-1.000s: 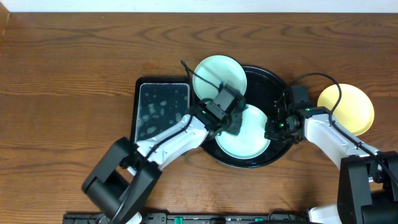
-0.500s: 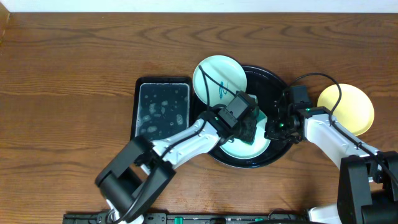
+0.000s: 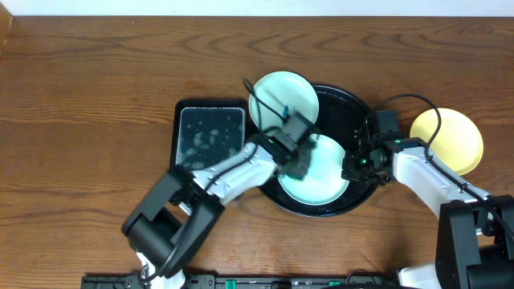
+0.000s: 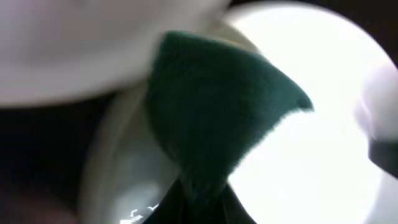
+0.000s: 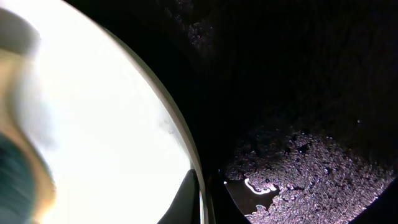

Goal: Clean dirty plates on tray and stack at the side
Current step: 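Scrub the pale green plate with the sponge while the right gripper holds its rim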

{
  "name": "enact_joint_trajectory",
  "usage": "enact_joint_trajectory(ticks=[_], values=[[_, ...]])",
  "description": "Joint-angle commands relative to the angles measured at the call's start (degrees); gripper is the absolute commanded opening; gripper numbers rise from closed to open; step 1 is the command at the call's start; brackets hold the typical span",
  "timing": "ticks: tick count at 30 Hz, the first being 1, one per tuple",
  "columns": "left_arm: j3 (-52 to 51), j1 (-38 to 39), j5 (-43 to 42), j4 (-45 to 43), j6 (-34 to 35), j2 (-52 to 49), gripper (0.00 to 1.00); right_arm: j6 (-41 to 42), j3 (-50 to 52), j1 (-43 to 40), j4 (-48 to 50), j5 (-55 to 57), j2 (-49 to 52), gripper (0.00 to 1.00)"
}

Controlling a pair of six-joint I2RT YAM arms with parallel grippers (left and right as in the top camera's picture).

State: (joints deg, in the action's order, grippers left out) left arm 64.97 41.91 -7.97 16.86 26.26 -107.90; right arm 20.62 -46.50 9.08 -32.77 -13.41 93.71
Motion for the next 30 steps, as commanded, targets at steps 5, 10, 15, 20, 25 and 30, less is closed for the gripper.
enact_joint_trajectory(ticks=[5,10,15,20,25,30], values=[[-0.2,-1.2,-4.1,-1.1,-0.9,9.3,0.08,0.6,0.9,0.5,-0.4,2.9,1.9,0.01],[-0.2,2.0,-5.1,-3.8,3.4,9.7,0.08,0.6,0.9,0.5,-0.4,2.9,1.9,0.01],[-0.2,5.2,-4.9,-8.4,3.4,5.9,0.09,0.5,0.9,0.5,-0.4,2.9,1.9,0.01],[-0.2,6.0,-3.3,-11.5,3.4,0.7,0.09,0.6,0.9,0.5,-0.9,2.9,1.9,0.01],[-0.2,5.7,1.4,-10.2,2.9,-2.8,0.09,0.5,0.9,0.5,-0.9,2.9,1.9,0.01],[-0.2,3.4,5.9,-3.3,0.3,-2.4,0.08,0.5,0.9,0.5,-0.8,2.9,1.9,0.01]])
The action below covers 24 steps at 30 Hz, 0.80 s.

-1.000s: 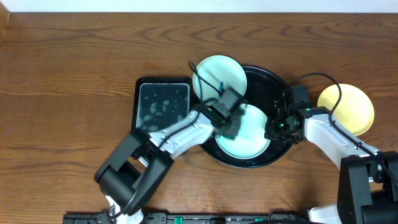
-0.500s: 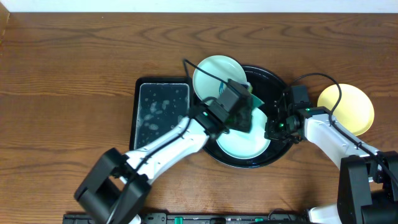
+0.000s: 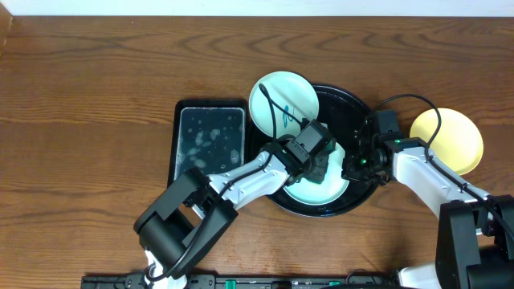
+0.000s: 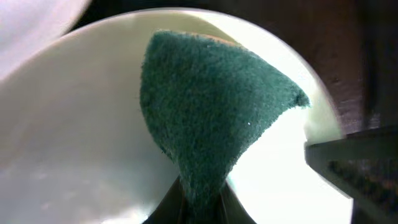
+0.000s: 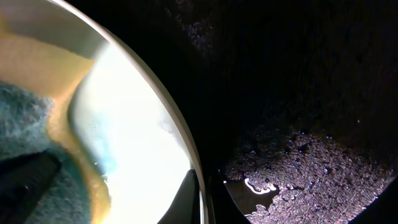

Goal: Clean dirty plates on tray and stack at the side
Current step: 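Scrub the pale green plate with the sponge while the right gripper holds its rim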

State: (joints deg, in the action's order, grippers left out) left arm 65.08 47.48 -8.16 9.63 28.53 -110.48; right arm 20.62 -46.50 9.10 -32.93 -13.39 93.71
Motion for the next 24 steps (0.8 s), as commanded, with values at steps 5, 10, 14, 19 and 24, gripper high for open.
enact_joint_trajectory(ticks=[5,10,14,19,24], values=[[-0.3,-5.7,6.4,6.6,-2.1,3.6,0.09,0.5,0.9,0.4,-0.7,2.9,1.9,0.01],[-0.3,-5.9,0.9,4.1,-2.1,7.8,0.08,0.5,0.9,0.4,-0.7,2.9,1.9,0.01],[-0.3,-4.1,-3.0,1.3,0.7,8.2,0.09,0.5,0.9,0.4,-0.7,2.9,1.9,0.01],[-0.3,-1.1,-2.7,-2.9,1.2,6.3,0.09,0.6,0.9,0.4,-0.7,2.8,1.9,0.01],[-0.3,0.0,-0.8,-7.8,2.0,2.3,0.09,0.6,0.9,0.4,-0.7,2.8,1.9,0.01]])
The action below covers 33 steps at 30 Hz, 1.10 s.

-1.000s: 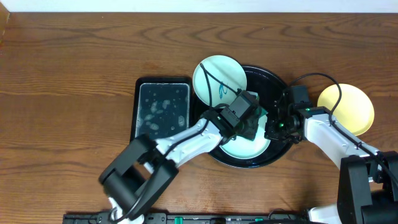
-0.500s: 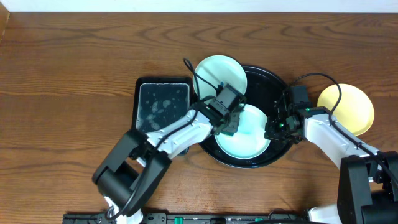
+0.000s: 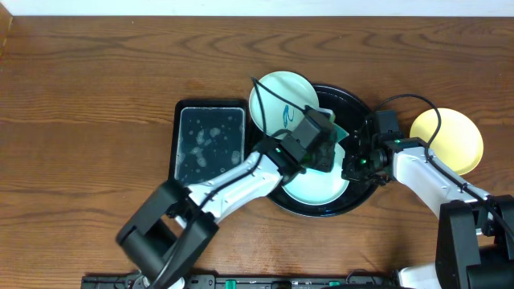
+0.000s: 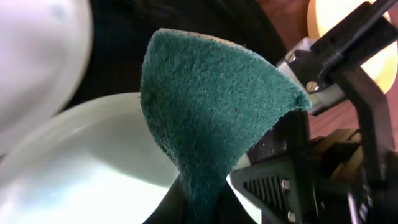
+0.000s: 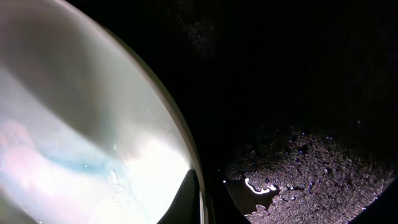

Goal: Clean dirty plates on tray and stack at the side
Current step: 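Scrub the pale green plate with the sponge while the right gripper holds its rim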

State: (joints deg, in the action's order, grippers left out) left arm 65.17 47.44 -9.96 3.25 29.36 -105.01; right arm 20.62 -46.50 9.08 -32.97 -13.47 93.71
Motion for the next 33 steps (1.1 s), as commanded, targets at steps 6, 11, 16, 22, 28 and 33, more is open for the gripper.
enact_joint_trajectory(ticks=[6,11,16,22,28,33], values=[[-0.4,0.0,1.0,-2.6,1.1,-7.3,0.09,0.6,0.9,0.5,-0.7,2.9,1.9,0.01],[-0.4,-0.4,2.7,3.0,-0.7,-7.9,0.08,0.5,0.9,0.5,-0.7,2.9,1.9,0.01],[-0.4,-2.6,3.7,9.6,-1.7,-5.8,0.08,0.5,0.9,0.5,-0.7,3.0,1.9,0.01],[-0.4,-5.5,3.5,11.3,-1.7,-0.1,0.08,0.5,0.9,0.5,-0.7,3.0,1.9,0.01],[-0.4,-5.7,2.6,11.7,-1.7,6.4,0.09,0.6,0.9,0.5,-0.5,2.9,1.9,0.02],[-0.4,-5.6,2.7,11.4,-1.6,7.9,0.1,0.6,0.9,0.5,0.7,2.9,1.9,0.03]])
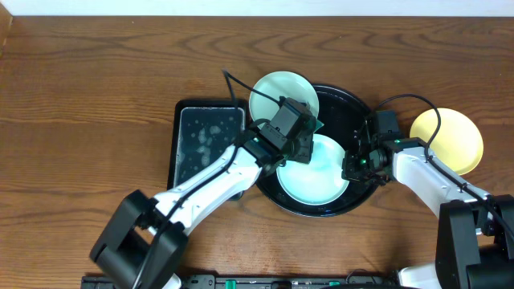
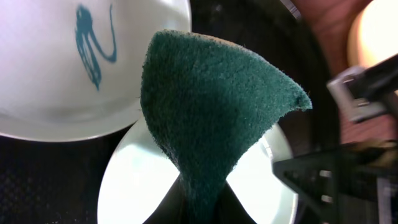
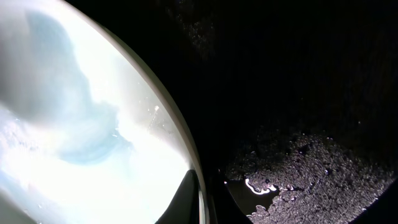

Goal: Clean dirty plates on tray and stack at the side
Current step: 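Scrub the pale green plate with the sponge while the right gripper holds its rim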

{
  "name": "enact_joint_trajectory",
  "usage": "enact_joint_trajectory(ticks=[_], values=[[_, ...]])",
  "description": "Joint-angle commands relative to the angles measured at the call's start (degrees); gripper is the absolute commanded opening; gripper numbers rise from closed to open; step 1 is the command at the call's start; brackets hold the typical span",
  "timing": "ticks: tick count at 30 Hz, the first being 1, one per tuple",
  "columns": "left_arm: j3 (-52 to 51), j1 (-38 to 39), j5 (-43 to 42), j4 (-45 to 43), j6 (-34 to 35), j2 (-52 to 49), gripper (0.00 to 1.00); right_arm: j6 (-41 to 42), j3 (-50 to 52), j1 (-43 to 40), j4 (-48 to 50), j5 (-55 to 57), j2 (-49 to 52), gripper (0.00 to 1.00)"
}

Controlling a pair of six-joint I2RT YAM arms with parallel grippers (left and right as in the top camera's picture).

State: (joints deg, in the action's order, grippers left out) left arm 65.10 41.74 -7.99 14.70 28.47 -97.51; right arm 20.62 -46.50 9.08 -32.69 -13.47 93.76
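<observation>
A pale green plate [image 1: 315, 175] lies in the round black tray [image 1: 357, 120]. My right gripper [image 3: 202, 194] is shut on the plate's right rim [image 3: 186, 149]. My left gripper [image 2: 202, 202] is shut on a dark green sponge [image 2: 211, 99], which hangs above the plate's far left edge [image 2: 134, 186]. In the overhead view the left gripper [image 1: 293, 132] sits between this plate and a second pale plate [image 1: 281, 95] with a blue mark [image 2: 93, 40], which rests at the tray's far left rim. A yellow plate [image 1: 448, 140] lies on the table to the right.
A black rectangular tray [image 1: 210, 143] with soapy water sits left of the round tray. Foam and wet patches cover the round tray's floor [image 3: 311, 168]. Wooden table [image 1: 88, 96] stretches all around, with a wall edge at the back.
My left gripper with the sponge has moved left and back, from beside the right gripper to over the plate's far left edge. The right gripper still grips the rim.
The sponge was pressed on the left-centre of the held plate, then on its right part. Then it was lifted near the right gripper. Now it hangs raised by the marked plate. The right gripper held the rim throughout.
</observation>
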Motion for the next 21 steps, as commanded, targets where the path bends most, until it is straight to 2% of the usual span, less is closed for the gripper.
enact_joint_trajectory(ticks=[1,11,21], values=[[-0.4,0.2,0.7,-0.3,-0.6,0.1,0.09,0.6,0.9,0.5,0.6,2.9,1.9,0.03],[-0.4,3.5,0.7,-9.1,-0.3,-7.5,0.09,0.6,0.9,0.5,0.6,2.9,1.9,0.01],[-0.4,8.5,0.7,-8.0,-0.3,-14.3,0.1,0.6,0.9,0.5,0.3,2.9,1.9,0.01]])
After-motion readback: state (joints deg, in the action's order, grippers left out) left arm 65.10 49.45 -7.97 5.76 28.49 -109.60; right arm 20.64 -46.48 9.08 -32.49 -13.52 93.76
